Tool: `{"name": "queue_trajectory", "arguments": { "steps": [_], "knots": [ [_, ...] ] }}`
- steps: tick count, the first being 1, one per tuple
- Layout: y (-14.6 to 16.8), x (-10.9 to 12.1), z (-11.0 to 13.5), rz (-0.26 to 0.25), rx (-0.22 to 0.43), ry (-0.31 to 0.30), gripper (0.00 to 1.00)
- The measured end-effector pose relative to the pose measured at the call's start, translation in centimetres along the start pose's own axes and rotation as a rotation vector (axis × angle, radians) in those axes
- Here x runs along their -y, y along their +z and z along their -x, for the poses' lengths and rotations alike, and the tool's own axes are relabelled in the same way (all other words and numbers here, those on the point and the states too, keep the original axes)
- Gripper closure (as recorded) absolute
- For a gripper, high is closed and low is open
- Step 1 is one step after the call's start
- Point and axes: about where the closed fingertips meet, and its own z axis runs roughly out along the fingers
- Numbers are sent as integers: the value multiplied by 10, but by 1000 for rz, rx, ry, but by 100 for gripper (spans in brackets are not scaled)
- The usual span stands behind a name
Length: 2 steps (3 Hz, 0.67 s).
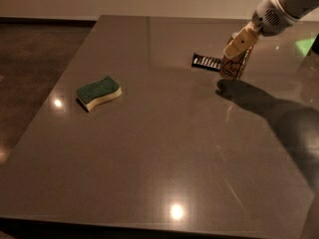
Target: Move orange can near rxbar chocolate
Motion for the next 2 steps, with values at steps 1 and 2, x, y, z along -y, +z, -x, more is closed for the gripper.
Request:
{"name": "queue_trajectory", "arguments": {
  "steps": [1, 2],
  "knots": [
    [13, 10, -1, 3, -14, 4, 100],
    [28, 15, -1, 18, -33, 2, 85]
  ]
}}
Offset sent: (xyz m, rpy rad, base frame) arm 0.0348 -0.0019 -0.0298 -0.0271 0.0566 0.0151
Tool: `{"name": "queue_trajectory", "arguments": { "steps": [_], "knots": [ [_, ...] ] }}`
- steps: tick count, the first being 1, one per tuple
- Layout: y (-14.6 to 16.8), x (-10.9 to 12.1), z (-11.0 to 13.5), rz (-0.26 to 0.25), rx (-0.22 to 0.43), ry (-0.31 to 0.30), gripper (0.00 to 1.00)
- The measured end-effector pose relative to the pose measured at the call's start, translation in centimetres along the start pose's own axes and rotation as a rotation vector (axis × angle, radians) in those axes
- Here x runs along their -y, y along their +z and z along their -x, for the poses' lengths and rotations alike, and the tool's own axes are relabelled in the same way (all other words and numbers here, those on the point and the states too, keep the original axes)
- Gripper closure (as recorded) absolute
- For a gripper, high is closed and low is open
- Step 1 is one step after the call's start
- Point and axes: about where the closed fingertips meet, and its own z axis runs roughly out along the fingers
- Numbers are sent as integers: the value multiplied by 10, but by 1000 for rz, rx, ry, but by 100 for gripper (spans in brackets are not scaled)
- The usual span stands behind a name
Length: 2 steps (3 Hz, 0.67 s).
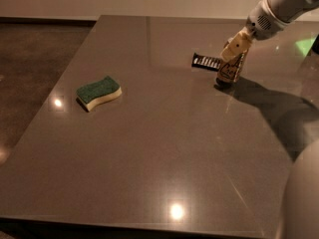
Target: Move orange can near rxbar chocolate
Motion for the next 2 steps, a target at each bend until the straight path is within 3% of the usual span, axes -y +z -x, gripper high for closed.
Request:
{"name": "queue_trajectory", "arguments": {
  "steps": [2],
  "knots": [
    [12, 2, 2, 9, -14, -7, 40]
  ]
}}
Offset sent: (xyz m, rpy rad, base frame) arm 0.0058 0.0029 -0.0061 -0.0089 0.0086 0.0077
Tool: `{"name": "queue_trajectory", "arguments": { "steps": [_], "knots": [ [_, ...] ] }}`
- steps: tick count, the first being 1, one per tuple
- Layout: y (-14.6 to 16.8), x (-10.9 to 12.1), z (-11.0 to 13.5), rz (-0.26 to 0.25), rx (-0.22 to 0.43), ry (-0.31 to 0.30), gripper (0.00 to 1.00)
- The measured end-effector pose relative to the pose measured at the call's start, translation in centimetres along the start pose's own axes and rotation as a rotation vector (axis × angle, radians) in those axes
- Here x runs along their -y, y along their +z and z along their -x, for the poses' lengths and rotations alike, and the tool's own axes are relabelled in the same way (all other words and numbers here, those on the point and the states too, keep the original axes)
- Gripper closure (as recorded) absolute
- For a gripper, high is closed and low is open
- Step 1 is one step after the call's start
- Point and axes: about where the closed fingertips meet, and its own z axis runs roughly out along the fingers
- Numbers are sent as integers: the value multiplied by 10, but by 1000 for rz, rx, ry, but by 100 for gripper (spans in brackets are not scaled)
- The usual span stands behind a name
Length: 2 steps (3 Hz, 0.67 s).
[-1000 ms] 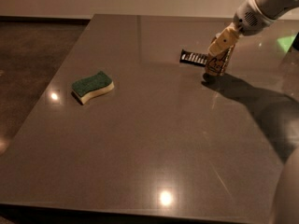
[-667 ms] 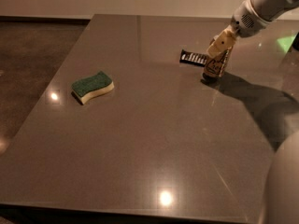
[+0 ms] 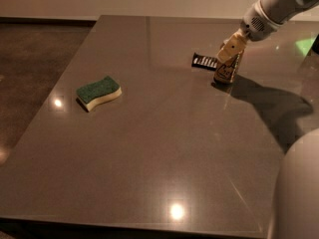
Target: Move orange can near rxbar chocolate
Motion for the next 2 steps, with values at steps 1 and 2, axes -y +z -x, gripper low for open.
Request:
{"name": "queue_trajectory", "arguments": {
  "steps": [1, 2],
  "knots": [
    [4, 0, 1, 4, -1, 0, 16],
    [8, 0, 1, 8, -3, -1, 0]
  ]
}}
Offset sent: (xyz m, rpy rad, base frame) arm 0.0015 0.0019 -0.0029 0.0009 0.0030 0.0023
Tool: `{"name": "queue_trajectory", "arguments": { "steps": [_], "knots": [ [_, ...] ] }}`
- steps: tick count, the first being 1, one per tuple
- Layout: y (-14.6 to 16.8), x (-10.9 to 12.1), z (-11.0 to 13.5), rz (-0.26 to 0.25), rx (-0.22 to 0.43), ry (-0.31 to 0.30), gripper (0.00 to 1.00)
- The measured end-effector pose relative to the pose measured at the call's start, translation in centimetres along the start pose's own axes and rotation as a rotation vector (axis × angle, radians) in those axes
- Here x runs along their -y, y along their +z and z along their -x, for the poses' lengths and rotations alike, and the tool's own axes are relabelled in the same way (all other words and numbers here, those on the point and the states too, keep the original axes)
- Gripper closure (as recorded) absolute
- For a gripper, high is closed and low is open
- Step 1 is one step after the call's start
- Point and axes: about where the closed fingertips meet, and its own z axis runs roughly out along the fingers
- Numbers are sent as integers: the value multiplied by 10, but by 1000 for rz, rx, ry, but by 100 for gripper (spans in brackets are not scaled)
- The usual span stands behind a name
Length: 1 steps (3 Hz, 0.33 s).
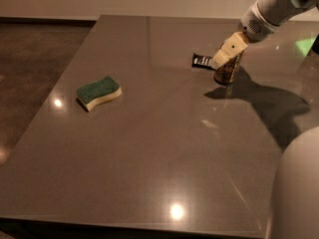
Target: Move orange can near rxbar chocolate
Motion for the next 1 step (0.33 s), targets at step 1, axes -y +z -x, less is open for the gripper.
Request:
{"name": "queue_trajectory", "arguments": {
  "steps": [1],
  "knots": [
    [0, 0, 0, 0, 0, 0, 0]
  ]
}}
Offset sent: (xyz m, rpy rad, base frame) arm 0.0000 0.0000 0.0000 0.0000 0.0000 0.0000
